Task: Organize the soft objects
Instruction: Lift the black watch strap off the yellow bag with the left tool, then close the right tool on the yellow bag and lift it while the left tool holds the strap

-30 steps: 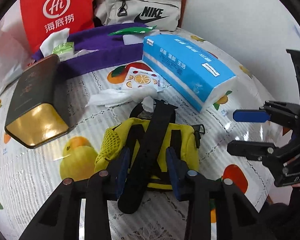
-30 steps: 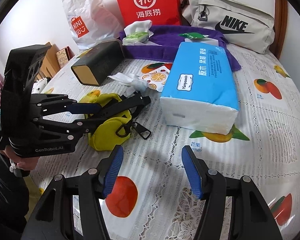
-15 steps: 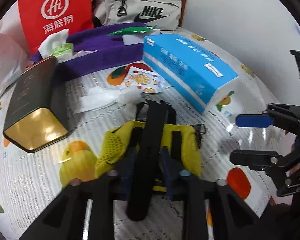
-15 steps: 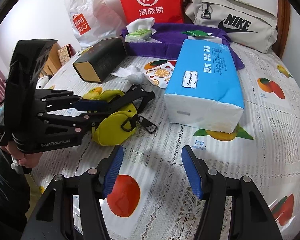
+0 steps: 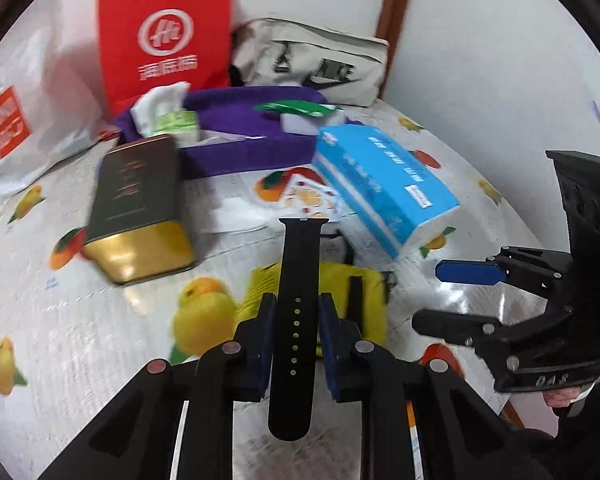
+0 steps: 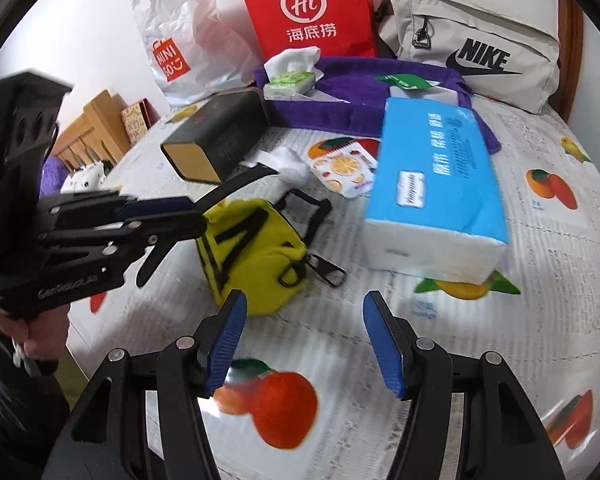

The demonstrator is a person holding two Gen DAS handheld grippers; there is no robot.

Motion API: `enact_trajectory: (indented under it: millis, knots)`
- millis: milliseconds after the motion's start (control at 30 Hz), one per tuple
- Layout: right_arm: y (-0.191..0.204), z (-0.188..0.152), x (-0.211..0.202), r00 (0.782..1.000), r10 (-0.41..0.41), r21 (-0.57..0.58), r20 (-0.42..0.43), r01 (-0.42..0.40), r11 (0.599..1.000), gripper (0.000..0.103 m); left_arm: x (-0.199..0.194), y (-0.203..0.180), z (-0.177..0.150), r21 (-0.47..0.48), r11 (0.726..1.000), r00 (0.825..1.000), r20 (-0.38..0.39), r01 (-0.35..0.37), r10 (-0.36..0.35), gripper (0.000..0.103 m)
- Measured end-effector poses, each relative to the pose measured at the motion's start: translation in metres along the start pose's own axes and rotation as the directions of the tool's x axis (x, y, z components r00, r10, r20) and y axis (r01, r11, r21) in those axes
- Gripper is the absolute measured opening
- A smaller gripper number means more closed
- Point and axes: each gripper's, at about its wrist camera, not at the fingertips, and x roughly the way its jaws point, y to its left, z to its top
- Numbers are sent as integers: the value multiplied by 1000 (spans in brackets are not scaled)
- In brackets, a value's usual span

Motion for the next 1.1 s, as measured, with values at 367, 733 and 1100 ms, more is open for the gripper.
enact_trajectory:
  millis: [367,733,1100]
  knots:
    - [23,14,46,996,-93,50,-13,93,994,60,-12,63,-46,-170,979,993,-27,-114,110,20]
    - [9,-19,16,983,-181,-61,-38,179,982,38,1,71,-58,-245,960,991,-44,-135,128,20]
    - [-39,-36,3,984,-176,54,-23,177,983,39,10,62,-53,-221,960,985,-41,-170,165,26]
